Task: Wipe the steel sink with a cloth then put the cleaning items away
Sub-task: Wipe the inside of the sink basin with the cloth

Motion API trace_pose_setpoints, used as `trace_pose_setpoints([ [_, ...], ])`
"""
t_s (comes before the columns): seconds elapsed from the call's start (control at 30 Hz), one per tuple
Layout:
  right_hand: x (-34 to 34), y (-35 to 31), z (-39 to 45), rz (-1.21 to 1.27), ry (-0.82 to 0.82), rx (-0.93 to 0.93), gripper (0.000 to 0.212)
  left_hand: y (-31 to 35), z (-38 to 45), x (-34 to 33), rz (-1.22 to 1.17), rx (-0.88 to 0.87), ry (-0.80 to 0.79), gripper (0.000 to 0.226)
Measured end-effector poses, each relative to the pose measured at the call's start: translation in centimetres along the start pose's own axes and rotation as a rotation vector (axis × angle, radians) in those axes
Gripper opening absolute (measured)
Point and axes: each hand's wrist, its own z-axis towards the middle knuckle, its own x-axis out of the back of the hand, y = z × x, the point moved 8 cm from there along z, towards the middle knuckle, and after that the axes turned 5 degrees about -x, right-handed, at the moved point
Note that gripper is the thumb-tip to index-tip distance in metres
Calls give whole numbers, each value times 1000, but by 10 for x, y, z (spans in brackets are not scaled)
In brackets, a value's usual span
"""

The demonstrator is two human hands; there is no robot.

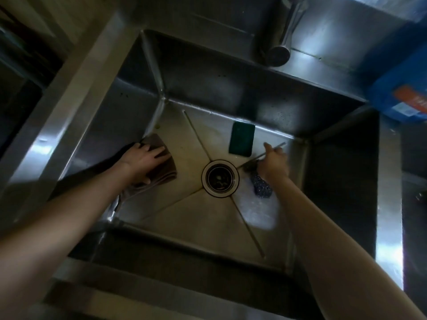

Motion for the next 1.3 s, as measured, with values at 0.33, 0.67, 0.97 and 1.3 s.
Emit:
trace_pose_setpoints([
  [0.33,-50,-50,21,112,-293,19,59,-2,1,-3,33,-25,24,98],
  [0.67,-35,-53,5,423,-114,-157,30,-2,2,-2,0,-15,19,98],
  [0.97,-5,-5,17,297,-14,-218,46,0,3,-4,20,-6,19,97],
  [1.3,-39,-3,2,-272,-196,106,59,1,4,-5,39,2,-14,97],
])
